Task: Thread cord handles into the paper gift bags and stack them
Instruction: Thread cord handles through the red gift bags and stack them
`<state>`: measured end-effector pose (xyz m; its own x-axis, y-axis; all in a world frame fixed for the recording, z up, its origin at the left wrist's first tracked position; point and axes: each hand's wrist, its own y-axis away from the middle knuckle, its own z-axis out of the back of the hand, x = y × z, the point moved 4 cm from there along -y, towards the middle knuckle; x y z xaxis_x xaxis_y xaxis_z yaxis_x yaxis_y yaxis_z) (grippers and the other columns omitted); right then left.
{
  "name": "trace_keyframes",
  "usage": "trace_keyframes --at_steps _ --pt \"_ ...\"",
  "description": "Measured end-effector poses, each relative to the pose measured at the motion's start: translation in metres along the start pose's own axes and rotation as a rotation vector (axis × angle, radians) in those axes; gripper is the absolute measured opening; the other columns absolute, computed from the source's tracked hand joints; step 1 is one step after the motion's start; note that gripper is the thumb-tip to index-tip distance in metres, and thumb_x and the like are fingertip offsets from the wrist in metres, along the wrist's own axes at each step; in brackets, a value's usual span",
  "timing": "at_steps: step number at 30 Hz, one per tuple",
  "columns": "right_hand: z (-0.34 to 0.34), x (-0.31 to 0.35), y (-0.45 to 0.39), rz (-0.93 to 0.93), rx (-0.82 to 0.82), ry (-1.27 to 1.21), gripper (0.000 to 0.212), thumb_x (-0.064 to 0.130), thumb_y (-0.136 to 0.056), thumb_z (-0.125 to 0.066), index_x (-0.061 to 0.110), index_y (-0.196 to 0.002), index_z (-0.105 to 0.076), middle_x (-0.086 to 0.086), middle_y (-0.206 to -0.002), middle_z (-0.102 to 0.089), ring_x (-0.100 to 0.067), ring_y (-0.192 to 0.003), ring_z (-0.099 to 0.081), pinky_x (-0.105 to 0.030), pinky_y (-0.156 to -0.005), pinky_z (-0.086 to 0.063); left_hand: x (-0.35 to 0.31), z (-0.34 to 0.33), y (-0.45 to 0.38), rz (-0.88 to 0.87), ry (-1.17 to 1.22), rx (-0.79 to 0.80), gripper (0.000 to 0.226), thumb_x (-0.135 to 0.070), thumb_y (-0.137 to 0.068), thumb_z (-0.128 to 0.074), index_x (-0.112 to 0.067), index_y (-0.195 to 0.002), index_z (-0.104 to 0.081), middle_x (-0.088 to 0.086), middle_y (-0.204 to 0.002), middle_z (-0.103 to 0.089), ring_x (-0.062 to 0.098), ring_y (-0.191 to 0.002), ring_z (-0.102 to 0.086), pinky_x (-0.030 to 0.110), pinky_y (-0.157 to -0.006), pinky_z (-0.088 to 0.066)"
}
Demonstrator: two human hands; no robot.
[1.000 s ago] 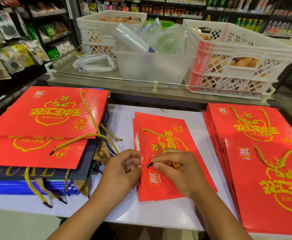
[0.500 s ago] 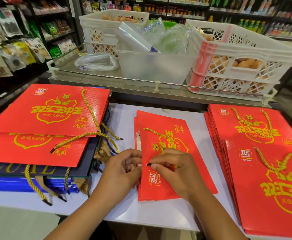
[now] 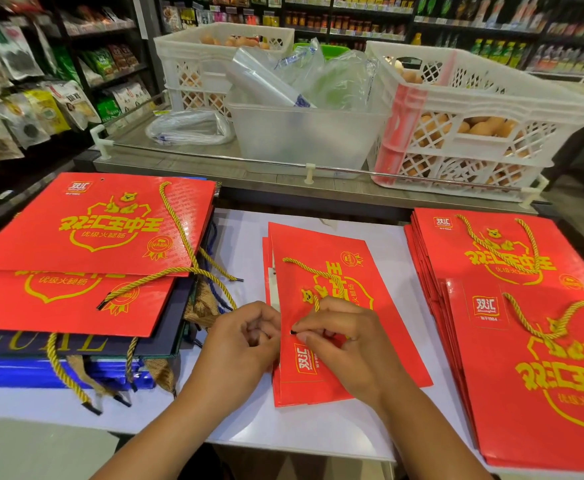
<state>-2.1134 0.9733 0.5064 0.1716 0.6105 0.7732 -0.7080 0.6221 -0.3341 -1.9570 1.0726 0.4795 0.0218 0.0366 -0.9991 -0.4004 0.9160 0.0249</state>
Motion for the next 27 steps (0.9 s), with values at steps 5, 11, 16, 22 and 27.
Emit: trace_keyframes --at_steps 5,11,16,22,27 --pt "0.003 -0.002 -0.001 -0.019 -0.043 0.005 0.016 0.013 -0.088 -0.079 0.026 -0.096 -0.081 0.011 -0.083 -0.064 -0.012 -0.077 -0.060 -0.021 -0.069 -0.049 -0.005 -0.002 0.003 -0.035 -0.043 0.046 0.014 0.004 -0.098 -0.063 -0.005 -0.093 -0.073 0.010 -0.065 -0.063 0.011 -0.053 -0.054 0.022 -0.051 -0.044" --pt "0.007 -0.002 -0.002 -0.038 -0.058 -0.068 0.016 0.009 -0.083 -0.082 0.023 -0.090 -0.082 0.008 -0.080 -0.065 -0.011 -0.073 -0.057 -0.026 -0.067 -0.050 -0.009 -0.003 0.005 -0.026 -0.047 0.030 0.026 0.013 -0.097 -0.056 -0.006 -0.096 -0.074 0.009 -0.061 -0.058 0.012 -0.046 -0.046 0.022 -0.044 -0.037" --pt "0.006 -0.004 -0.001 -0.068 -0.048 -0.082 0.014 0.011 -0.084 -0.082 0.024 -0.088 -0.080 0.009 -0.083 -0.066 -0.015 -0.074 -0.058 -0.032 -0.069 -0.052 -0.013 -0.004 0.005 -0.018 -0.013 0.033 0.020 0.012 -0.094 -0.060 -0.005 -0.089 -0.068 0.016 -0.066 -0.062 0.024 -0.047 -0.053 0.030 -0.046 -0.041" --pt "0.009 -0.002 -0.001 -0.094 -0.076 -0.104 0.012 0.010 -0.085 -0.080 0.021 -0.084 -0.075 0.010 -0.085 -0.066 -0.016 -0.075 -0.060 -0.027 -0.068 -0.050 -0.012 -0.003 0.006 -0.027 0.104 0.010 0.007 0.000 -0.099 -0.063 -0.004 -0.101 -0.058 0.021 -0.057 -0.054 0.028 -0.043 -0.049 0.032 -0.047 -0.041" --pt "0.010 -0.006 0.000 -0.090 -0.217 0.014 0.018 0.019 -0.087 -0.080 0.024 -0.075 -0.069 0.008 -0.082 -0.061 -0.017 -0.071 -0.057 -0.032 -0.063 -0.049 -0.015 -0.007 0.010 -0.074 0.010 0.032 0.026 -0.003 -0.097 -0.068 -0.017 -0.113 -0.052 0.023 -0.068 -0.058 0.021 -0.050 -0.050 0.029 -0.047 -0.043"
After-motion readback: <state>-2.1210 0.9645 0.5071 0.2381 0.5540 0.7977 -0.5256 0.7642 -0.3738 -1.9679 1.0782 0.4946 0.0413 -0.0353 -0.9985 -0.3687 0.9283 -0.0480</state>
